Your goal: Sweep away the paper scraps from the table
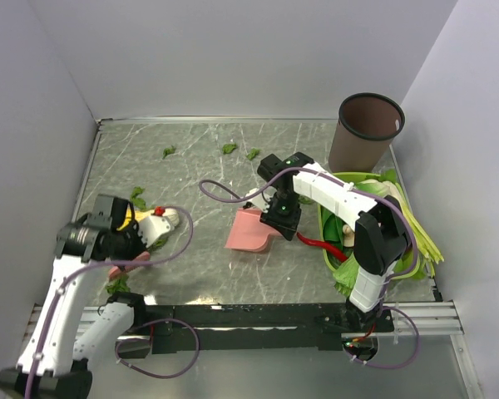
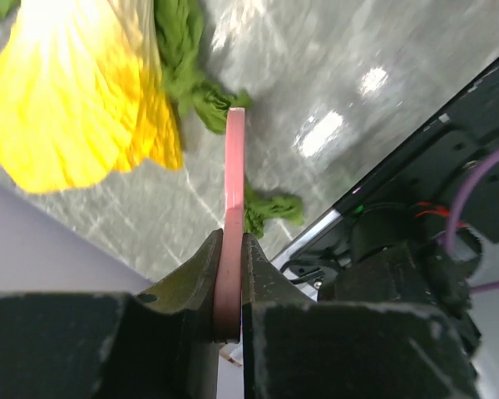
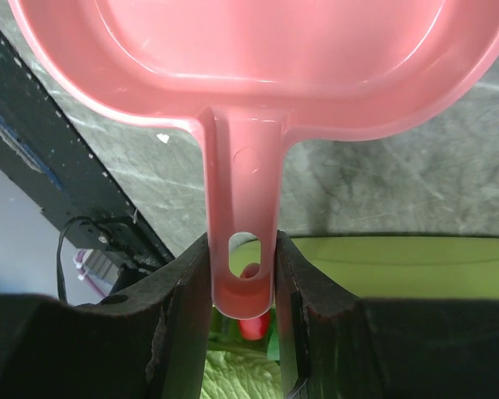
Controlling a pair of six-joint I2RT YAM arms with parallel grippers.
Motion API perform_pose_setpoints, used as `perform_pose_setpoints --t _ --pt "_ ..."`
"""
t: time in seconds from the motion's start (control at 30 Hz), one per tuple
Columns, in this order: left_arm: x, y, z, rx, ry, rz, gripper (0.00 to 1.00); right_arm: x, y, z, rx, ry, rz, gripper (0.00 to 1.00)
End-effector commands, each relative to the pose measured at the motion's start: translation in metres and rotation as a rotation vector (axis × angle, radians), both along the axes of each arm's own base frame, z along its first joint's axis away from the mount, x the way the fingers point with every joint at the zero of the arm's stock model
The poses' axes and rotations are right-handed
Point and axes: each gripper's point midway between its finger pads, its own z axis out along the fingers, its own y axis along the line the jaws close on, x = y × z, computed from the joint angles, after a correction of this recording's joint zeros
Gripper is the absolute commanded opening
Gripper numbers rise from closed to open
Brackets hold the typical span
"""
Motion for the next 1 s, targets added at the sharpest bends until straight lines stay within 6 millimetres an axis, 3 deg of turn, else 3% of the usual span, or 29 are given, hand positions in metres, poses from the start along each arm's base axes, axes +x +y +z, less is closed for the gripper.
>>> perform_pose_setpoints --t 0.0,0.13,0.27,0.37,0.53,0.77,0.87,0.97 --pt "0.020 -0.022 0.033 -0.114 -0.056 -0.017 0.01 0.009 0.011 0.012 0.047 -0.030 0.001 0.06" --pt "0.025 -0.005 0.053 -0.049 -0.126 0.061 0.01 0.008 0.009 0.012 0.055 -0.041 0.000 0.06" --pt "0.021 0.015 0.056 0.014 -0.141 0.227 0.01 0.004 0.004 0.013 0.060 -0.057 0.004 0.06" --pt "0.016 0.031 0.056 0.103 -0.175 0.201 0.01 -0.001 0.003 0.013 0.062 -0.047 -0.004 0.06" --pt "0.003 0.058 0.022 0.281 -0.066 0.200 0.01 -0.007 0.004 0.012 0.074 -0.017 -0.011 0.06" --pt "-0.003 0.056 0.018 0.266 -0.093 0.181 0.01 -0.002 0.010 0.012 0.079 -0.011 -0.009 0.06" --pt "-0.020 0.070 -0.012 0.351 0.007 0.203 0.01 -0.001 0.013 0.011 0.083 -0.004 -0.012 0.06" --pt "-0.022 0.057 -0.021 0.281 0.031 0.161 0.01 0.001 0.014 0.010 0.079 -0.004 -0.010 0.06"
